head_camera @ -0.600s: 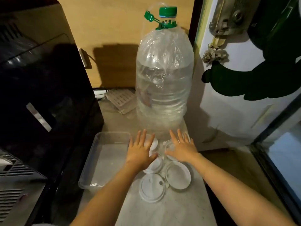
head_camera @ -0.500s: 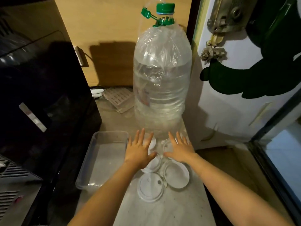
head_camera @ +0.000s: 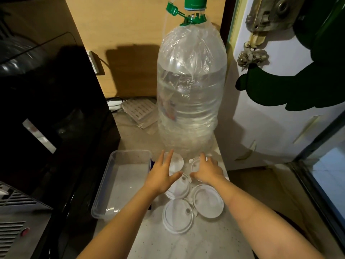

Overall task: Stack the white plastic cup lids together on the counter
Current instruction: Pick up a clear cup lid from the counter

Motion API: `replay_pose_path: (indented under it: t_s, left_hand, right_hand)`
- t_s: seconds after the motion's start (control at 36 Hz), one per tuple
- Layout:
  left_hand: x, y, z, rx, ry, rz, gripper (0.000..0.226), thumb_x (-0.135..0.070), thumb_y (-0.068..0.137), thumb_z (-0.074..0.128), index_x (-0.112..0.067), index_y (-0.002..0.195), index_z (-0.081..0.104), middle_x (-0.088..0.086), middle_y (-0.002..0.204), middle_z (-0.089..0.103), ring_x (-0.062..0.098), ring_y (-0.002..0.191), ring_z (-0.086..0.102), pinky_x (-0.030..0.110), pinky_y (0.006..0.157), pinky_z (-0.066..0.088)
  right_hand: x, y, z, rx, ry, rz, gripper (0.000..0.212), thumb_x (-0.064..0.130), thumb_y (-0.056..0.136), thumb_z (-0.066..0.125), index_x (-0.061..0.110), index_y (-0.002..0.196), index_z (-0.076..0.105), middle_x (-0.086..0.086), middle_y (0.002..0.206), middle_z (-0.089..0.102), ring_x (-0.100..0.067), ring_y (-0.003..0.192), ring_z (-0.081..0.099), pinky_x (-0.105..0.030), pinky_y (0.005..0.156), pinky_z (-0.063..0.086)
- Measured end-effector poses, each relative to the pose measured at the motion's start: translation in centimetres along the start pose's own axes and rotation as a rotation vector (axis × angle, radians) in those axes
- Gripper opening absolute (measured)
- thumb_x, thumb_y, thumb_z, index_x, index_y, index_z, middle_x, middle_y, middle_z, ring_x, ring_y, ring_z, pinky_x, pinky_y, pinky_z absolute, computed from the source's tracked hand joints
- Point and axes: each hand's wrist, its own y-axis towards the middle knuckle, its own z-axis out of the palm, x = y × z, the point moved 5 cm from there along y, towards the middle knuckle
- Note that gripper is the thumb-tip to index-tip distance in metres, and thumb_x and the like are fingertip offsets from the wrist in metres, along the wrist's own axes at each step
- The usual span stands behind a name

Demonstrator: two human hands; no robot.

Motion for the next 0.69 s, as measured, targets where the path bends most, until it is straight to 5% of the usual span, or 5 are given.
replay_pose_path:
  t_s: [0.11, 0.28, 0.53, 0.61, 0.69]
  left_hand:
    - [0.5, 0.4, -0.2, -0.007, -0.21, -0.022, 0.084, -0.038, 0.085, 0.059, -0.023, 0.148, 0.006, 0.008, 0.158, 0.009, 0.023, 0.144, 0.015, 0.042, 0.115, 0.024]
    - [0.5, 1.0, -0.9, 0.062, -0.499, -0.07, 0.108, -0.041, 0.069, 0.075, -0.025, 0.148, 0.001, 0.007, 0.157, 0.014, 0.025, 0.141, 0.022, 0.042, 0.113, 0.028]
    - [-1.8, 1.8, -3.2, 0.355, -1.144, 0.029, 0.134, -0.051, 0.034, 0.087, -0.04, 0.144, 0.011, 0.006, 0.139, 0.041, 0.029, 0.124, 0.047, 0.04, 0.088, 0.048]
    - [-3.2, 2.0, -3.8, 0.413, -1.371, 0.084, 0.117, -0.052, 0.039, 0.087, -0.031, 0.14, 0.033, 0.008, 0.126, 0.057, 0.026, 0.103, 0.063, 0.042, 0.079, 0.055]
    - [-4.5, 1.8, -4.2, 0.48, -1.554, 0.11, 0.081, -0.048, 0.036, 0.089, -0.017, 0.108, 0.067, 0.007, 0.1, 0.073, 0.022, 0.089, 0.07, 0.043, 0.071, 0.059]
  right_hand:
    - [0.5, -0.3, -1.3, -0.038, 0.042, 0.007, 0.101, 0.05, 0.075, 0.066, 0.02, 0.149, 0.003, -0.013, 0.156, 0.018, -0.034, 0.142, 0.02, -0.044, 0.104, 0.035]
    - [2.6, -1.8, -5.3, -0.148, 0.165, -0.098, 0.103, 0.052, 0.071, 0.069, 0.019, 0.148, 0.009, -0.011, 0.152, 0.028, -0.033, 0.138, 0.03, -0.043, 0.103, 0.036]
    - [6.8, -5.5, -9.8, -0.17, 0.553, -0.269, 0.105, 0.047, 0.066, 0.076, 0.021, 0.148, 0.015, -0.008, 0.15, 0.033, -0.026, 0.135, 0.036, -0.041, 0.108, 0.037]
    - [8.0, -6.6, -10.1, -0.171, 0.577, -0.294, 0.104, 0.049, 0.066, 0.075, 0.022, 0.147, 0.016, -0.007, 0.146, 0.04, -0.025, 0.131, 0.042, -0.039, 0.105, 0.04]
    - [9.0, -7.6, -9.8, -0.164, 0.573, -0.32, 0.104, 0.052, 0.065, 0.074, 0.025, 0.147, 0.016, -0.006, 0.144, 0.043, -0.025, 0.128, 0.046, -0.039, 0.102, 0.042]
